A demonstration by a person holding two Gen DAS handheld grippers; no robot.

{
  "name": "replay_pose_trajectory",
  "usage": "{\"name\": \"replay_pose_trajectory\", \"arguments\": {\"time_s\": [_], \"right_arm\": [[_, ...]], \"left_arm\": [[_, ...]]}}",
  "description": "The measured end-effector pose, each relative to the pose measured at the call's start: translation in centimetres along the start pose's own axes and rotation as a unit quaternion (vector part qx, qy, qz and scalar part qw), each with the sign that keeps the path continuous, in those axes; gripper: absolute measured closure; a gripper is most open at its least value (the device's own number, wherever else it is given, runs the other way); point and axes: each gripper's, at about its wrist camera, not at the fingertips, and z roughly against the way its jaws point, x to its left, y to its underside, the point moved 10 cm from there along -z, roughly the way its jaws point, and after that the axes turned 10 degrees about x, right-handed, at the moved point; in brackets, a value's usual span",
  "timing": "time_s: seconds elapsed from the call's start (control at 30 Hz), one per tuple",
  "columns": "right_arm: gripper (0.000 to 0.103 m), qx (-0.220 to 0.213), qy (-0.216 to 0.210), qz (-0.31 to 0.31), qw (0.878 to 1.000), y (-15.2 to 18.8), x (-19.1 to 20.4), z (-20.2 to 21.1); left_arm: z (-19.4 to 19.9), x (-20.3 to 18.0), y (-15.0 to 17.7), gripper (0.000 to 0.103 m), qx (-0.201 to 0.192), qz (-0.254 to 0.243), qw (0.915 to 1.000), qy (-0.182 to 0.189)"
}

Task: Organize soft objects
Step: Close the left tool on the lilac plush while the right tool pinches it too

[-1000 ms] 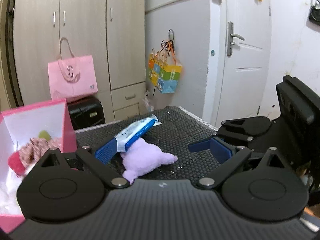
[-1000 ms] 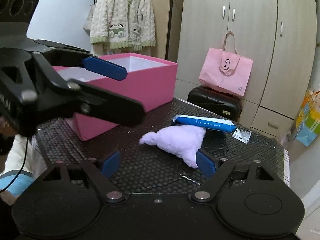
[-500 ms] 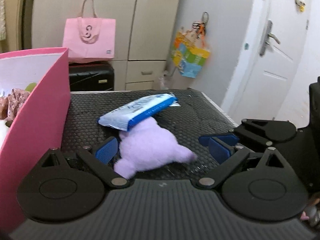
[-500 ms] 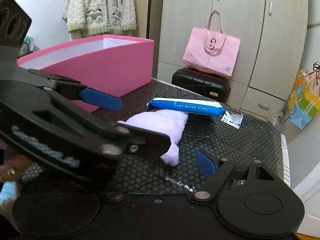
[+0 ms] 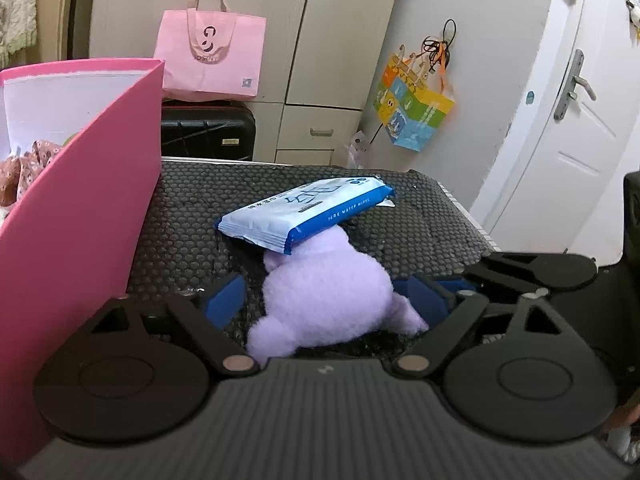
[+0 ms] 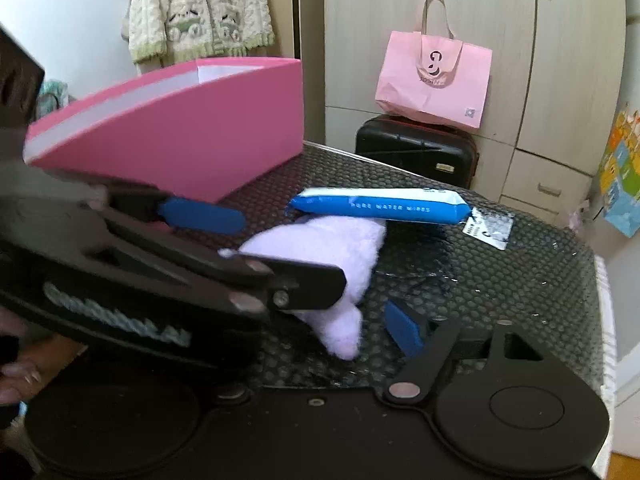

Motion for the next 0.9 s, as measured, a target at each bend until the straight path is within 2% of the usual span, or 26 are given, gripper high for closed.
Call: {"name": "replay_pose_trajectory", "arguments": {"time_s": [0.1,0.27,0.43,0.67,0.9], "right_arm": [[0.035,-0.002,-0.001,-0.001,1.000,0.0,0.4,-0.4],[0.050,-0.004,0.016,0.003,1.000,0.2,0.3,-0.8],[0.066,-0.011,0.015,0.001,1.000,0.5,0.1,-0.5],[0.067,-0.023,0.004,-0.010,1.000,1.2,0.3,1.2],[0.067,-0.013,0.003,-0.010,1.000,3.0,1.2,2.5]], "left_arm": [[-0.1,-0.1,0.2,0.030,0.004,-0.001,1.0000,0.001],[-0.4,0.4,0.5,0.028,-0.005,-0.003,0.9995,-0.030],[0.0,0.1,0.5,0.033,-0.006,-0.006,0.9998,-0.016],[1.2,-0.7,1.3,0.034,0.002,-0.003,0.9997,0.022],[2.0,-2.0,2.8,0.035,0.028,-0.023,0.9987,0.034]]}}
